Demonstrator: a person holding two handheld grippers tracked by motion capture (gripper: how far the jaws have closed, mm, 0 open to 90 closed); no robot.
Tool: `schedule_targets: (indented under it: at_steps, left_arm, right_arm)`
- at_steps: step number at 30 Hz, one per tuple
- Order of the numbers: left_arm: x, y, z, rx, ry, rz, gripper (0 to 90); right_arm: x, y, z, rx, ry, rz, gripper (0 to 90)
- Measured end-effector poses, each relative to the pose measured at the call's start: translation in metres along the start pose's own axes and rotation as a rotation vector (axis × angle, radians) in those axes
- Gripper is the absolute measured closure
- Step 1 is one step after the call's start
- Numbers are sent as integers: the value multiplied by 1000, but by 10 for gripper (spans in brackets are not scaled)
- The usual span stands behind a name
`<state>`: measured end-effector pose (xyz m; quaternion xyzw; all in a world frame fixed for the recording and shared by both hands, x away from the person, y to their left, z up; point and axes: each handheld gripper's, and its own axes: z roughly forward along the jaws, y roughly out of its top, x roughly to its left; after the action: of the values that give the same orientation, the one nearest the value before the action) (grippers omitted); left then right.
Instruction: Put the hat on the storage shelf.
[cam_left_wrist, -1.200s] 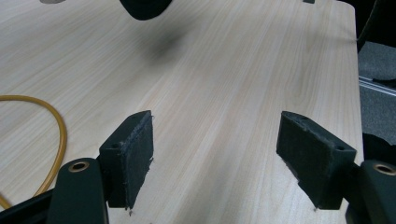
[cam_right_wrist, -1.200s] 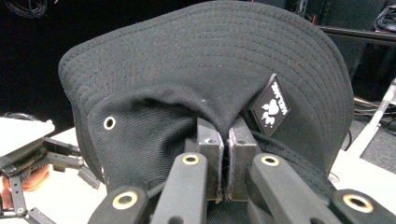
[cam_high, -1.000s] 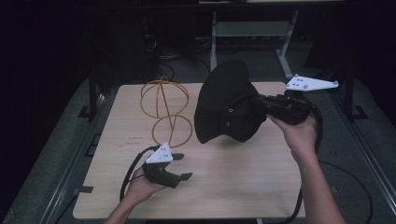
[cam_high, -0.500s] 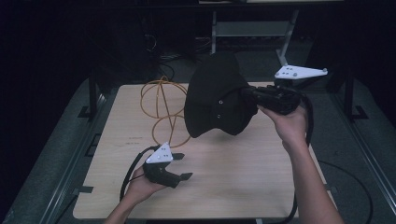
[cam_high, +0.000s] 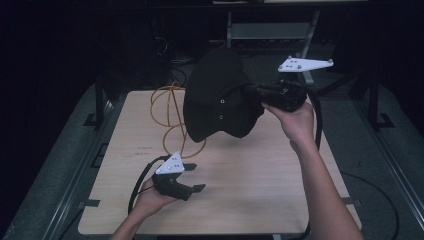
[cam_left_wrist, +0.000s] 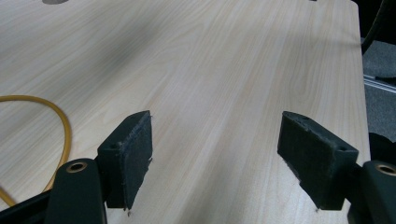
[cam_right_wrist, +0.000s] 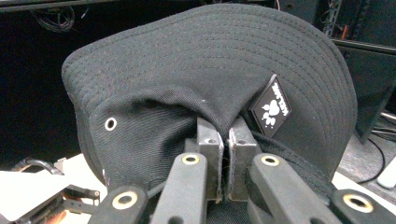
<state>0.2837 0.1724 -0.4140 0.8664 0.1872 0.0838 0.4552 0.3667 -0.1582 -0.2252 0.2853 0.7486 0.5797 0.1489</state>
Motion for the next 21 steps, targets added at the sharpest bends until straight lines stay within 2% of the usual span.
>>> schedule_targets:
  at_steps: [10,15,17,21]
  left_arm:
    - [1,-1,0,-9,-1,-9,256]
    - [2,-1,0,-7,-4,-19,255]
    - [3,-1,0,-2,1,-5,254]
    - [4,-2,0,2,-6,-16,247]
  right_arm:
    - [5,15,21,5,33,-7,866]
    - [7,23,28,17,45,-16,866]
    - [7,27,30,27,47,-23,866]
    - [7,33,34,28,56,-22,866]
